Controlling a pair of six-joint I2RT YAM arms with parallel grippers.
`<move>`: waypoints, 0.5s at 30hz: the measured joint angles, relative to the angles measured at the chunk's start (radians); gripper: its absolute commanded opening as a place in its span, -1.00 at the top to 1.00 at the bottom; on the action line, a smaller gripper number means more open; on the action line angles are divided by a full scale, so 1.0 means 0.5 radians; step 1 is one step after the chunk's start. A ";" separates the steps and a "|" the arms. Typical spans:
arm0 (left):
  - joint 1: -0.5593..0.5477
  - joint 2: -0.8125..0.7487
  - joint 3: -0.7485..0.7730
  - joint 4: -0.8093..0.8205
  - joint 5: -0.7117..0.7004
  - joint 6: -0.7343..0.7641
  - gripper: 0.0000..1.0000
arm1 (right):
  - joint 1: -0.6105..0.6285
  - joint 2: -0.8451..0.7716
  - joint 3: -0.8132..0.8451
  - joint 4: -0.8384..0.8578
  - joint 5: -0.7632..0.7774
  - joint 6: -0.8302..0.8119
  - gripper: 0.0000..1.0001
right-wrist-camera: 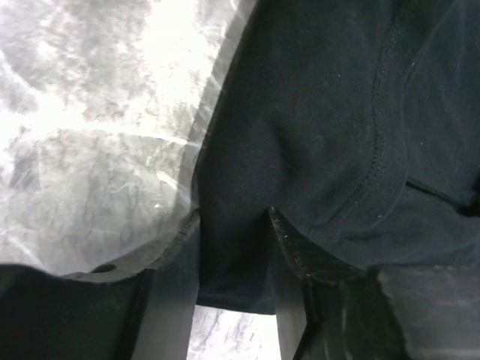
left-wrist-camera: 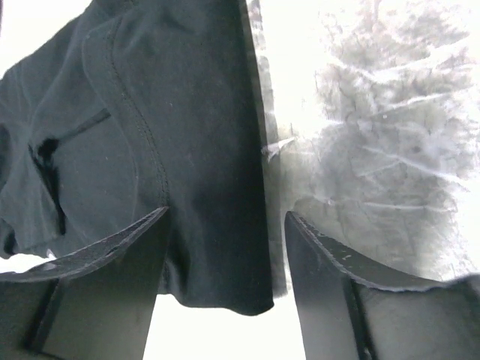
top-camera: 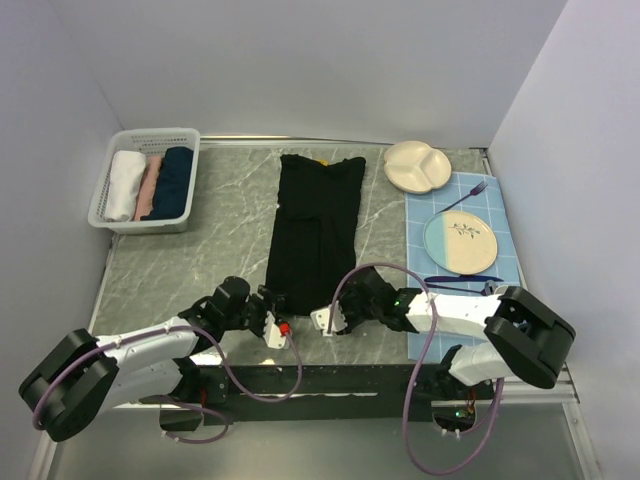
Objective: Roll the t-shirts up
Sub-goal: Roll the T-shirt to the center of the board.
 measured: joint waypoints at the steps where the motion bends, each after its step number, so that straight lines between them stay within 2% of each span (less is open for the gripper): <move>1: 0.000 -0.002 0.008 -0.023 -0.013 -0.001 -0.29 | 0.001 0.009 0.005 0.002 0.009 0.014 0.17; 6: 0.004 0.014 0.022 -0.076 -0.047 0.007 -0.01 | 0.001 -0.002 0.010 0.001 0.046 0.112 0.19; 9: 0.006 0.074 0.031 -0.059 -0.048 0.015 0.34 | 0.001 -0.046 0.010 -0.001 0.064 0.194 0.25; 10: 0.006 0.100 0.037 -0.047 -0.049 0.012 0.45 | 0.001 -0.054 0.010 -0.002 0.070 0.214 0.31; 11: 0.006 0.147 0.045 -0.027 -0.055 0.016 0.65 | 0.001 -0.063 0.010 -0.005 0.078 0.232 0.34; 15: 0.025 0.278 0.149 -0.063 -0.061 -0.053 0.83 | -0.001 -0.072 0.014 -0.037 0.084 0.308 0.63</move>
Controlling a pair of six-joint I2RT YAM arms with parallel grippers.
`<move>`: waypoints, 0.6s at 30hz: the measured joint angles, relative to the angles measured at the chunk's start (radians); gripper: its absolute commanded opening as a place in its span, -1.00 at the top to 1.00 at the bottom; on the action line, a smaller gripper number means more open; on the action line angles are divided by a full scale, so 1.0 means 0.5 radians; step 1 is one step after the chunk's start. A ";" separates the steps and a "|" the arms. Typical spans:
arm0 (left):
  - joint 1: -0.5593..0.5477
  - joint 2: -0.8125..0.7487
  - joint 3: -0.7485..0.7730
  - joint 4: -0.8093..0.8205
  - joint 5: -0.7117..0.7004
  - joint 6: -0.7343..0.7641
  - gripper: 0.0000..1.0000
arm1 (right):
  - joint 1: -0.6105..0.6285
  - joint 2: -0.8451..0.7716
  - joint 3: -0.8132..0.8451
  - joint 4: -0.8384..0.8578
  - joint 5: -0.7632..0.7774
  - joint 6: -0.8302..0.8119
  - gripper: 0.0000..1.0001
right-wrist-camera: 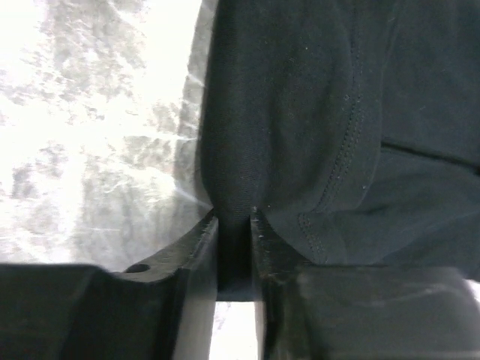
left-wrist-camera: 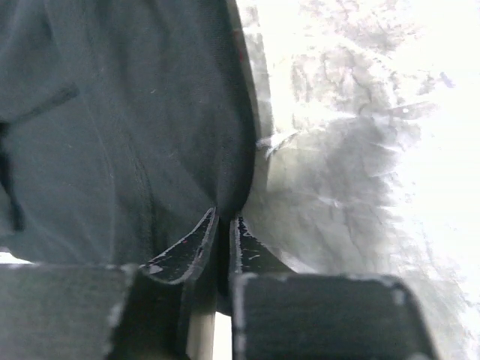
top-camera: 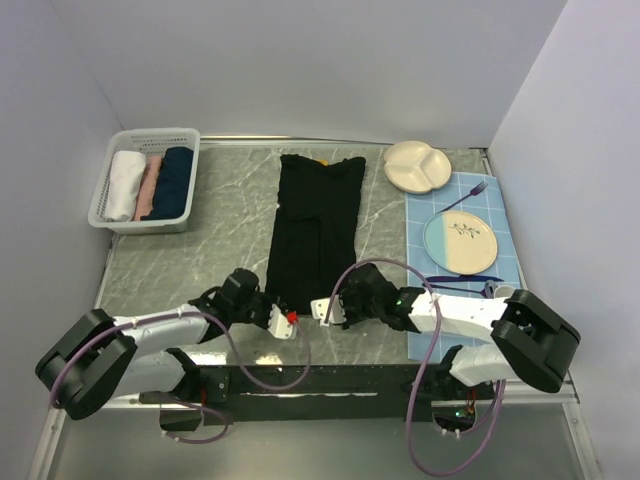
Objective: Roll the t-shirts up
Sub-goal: Roll the T-shirt to the center of the board.
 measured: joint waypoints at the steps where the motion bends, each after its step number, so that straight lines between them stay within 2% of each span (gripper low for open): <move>1: 0.024 0.002 0.047 -0.088 0.031 -0.019 0.85 | -0.004 0.000 0.008 -0.027 -0.008 0.023 0.66; 8: 0.230 -0.222 0.436 -0.797 0.300 -0.137 0.91 | -0.092 -0.110 0.195 -0.320 -0.158 0.259 0.74; 18: 0.256 -0.191 0.791 -1.540 0.578 -0.224 0.90 | -0.238 -0.266 0.401 -0.832 -0.547 0.537 0.75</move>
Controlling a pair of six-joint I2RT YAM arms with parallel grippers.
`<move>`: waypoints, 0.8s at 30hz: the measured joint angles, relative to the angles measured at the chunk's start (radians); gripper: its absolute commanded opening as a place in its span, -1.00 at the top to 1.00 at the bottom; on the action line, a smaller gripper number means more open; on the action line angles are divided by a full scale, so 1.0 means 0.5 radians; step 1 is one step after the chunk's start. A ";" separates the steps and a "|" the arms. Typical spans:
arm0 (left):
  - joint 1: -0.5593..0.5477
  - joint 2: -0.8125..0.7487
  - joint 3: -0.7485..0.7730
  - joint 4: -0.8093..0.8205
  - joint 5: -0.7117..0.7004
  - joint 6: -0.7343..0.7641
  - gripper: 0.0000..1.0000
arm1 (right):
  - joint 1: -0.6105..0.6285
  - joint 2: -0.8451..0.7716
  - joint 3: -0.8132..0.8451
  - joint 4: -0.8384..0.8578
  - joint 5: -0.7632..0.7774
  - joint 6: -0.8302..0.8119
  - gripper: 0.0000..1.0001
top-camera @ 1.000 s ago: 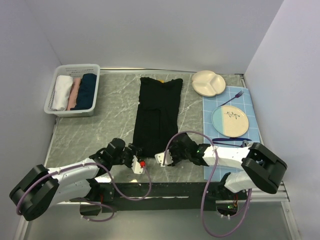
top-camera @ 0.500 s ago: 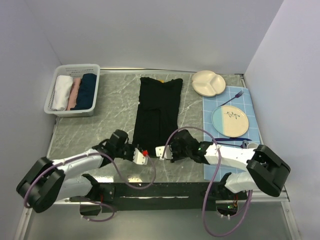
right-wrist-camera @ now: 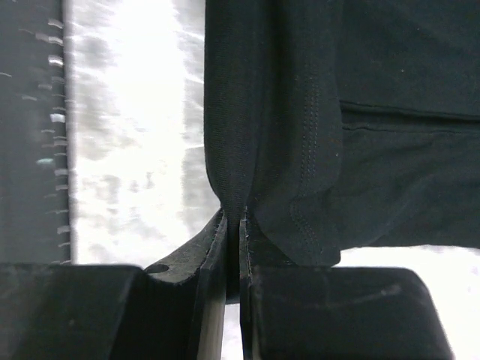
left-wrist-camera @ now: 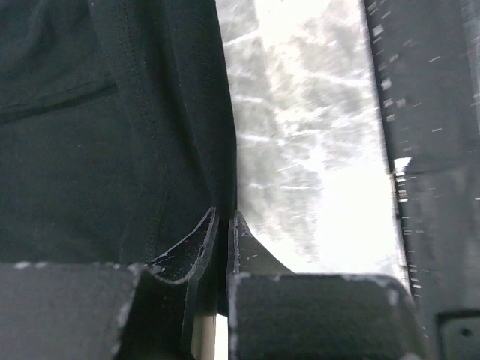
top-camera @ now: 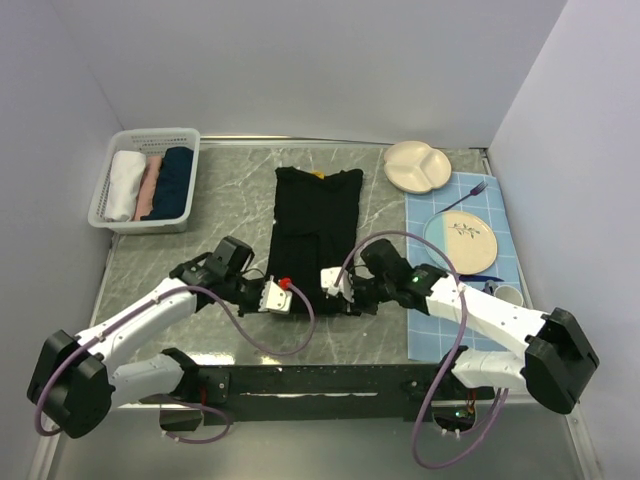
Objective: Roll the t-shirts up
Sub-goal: Roll the T-shirt to the center of the board.
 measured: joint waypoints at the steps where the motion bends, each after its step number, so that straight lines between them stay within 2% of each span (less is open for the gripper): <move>1: 0.000 0.021 0.047 -0.073 0.031 0.006 0.89 | -0.023 0.001 0.040 -0.072 -0.052 0.015 0.75; 7: 0.001 0.167 0.260 -0.293 0.130 0.015 0.81 | -0.193 0.096 0.278 -0.408 -0.297 0.041 0.74; 12: 0.071 0.526 0.448 -0.377 0.194 0.013 0.76 | -0.389 0.513 0.503 -0.616 -0.478 -0.011 0.74; 18: 0.294 1.054 0.755 -0.481 0.324 0.036 0.74 | -0.649 1.035 0.842 -0.806 -0.695 -0.067 0.74; 24: 0.424 1.395 1.012 -0.581 0.363 0.153 0.74 | -0.738 1.379 1.189 -1.021 -0.772 -0.190 0.74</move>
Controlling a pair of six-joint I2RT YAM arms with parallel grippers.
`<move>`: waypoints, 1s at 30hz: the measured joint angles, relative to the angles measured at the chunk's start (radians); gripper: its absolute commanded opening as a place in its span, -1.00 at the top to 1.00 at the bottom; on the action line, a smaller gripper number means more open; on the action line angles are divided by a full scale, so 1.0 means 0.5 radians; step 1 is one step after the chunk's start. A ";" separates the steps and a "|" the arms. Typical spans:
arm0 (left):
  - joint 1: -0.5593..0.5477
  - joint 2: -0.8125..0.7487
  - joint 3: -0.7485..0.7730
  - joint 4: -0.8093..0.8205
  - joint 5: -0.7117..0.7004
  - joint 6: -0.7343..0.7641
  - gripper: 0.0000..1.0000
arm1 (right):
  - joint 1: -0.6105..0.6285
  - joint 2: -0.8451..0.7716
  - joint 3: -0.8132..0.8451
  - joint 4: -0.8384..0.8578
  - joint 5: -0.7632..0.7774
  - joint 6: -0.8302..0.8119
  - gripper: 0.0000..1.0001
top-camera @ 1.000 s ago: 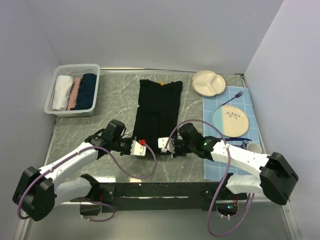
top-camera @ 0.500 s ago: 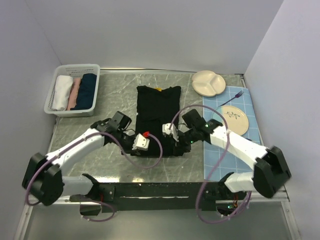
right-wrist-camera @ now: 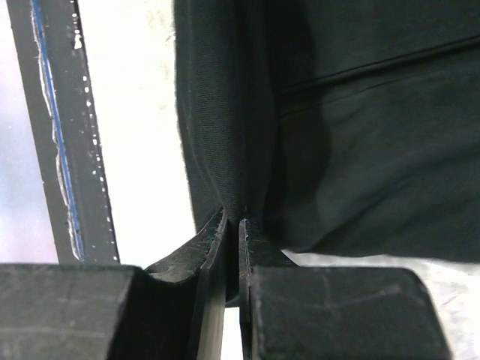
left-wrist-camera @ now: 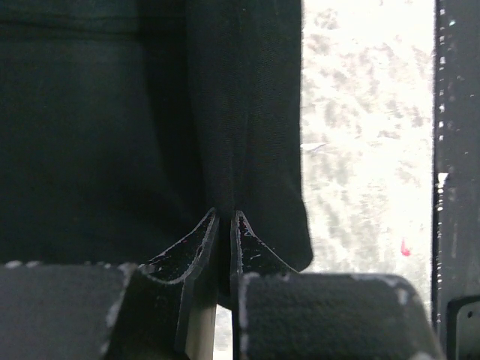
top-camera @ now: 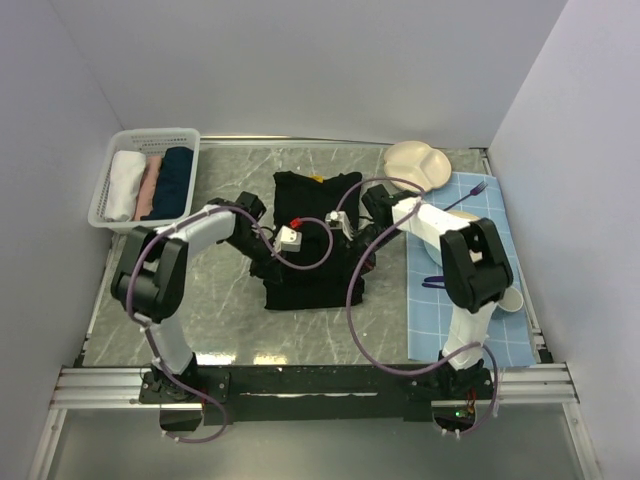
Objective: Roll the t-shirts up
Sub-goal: Roll the T-shirt to the center of the board.
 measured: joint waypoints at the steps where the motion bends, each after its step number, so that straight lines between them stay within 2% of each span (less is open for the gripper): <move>1: 0.008 0.049 0.044 -0.031 0.001 0.019 0.74 | -0.004 0.043 0.040 -0.025 -0.002 -0.017 0.74; 8: 0.017 0.211 0.170 -0.159 0.002 0.107 0.74 | -0.010 0.149 0.078 -0.127 -0.032 -0.046 0.74; 13: 0.017 0.269 0.179 -0.174 0.001 0.109 0.80 | -0.010 0.180 0.063 -0.108 -0.023 -0.015 0.74; 16: 0.017 0.331 0.179 -0.154 -0.002 0.072 0.80 | -0.010 0.208 0.060 -0.058 0.004 0.059 0.64; 18: 0.017 0.360 0.179 -0.119 -0.008 0.021 0.80 | -0.010 0.221 0.042 0.008 0.039 0.134 0.52; 19: 0.017 0.369 0.179 -0.106 -0.010 -0.003 0.79 | -0.011 0.221 0.026 0.040 0.055 0.164 0.33; 21: 0.018 0.376 0.179 -0.080 -0.013 -0.052 0.80 | -0.020 0.218 -0.021 0.110 0.097 0.245 0.22; 22: 0.018 0.376 0.179 -0.069 -0.015 -0.072 0.80 | -0.030 0.214 -0.052 0.156 0.118 0.293 0.10; 27: 0.018 0.378 0.179 -0.037 -0.031 -0.141 0.79 | -0.127 0.079 -0.198 0.329 0.130 0.484 -0.08; 29: 0.017 0.379 0.182 -0.037 -0.041 -0.147 0.79 | -0.220 -0.040 -0.262 0.375 0.158 0.523 -0.33; 30: 0.015 0.379 0.184 -0.037 -0.052 -0.148 0.79 | -0.302 -0.122 -0.288 0.388 0.177 0.538 -0.36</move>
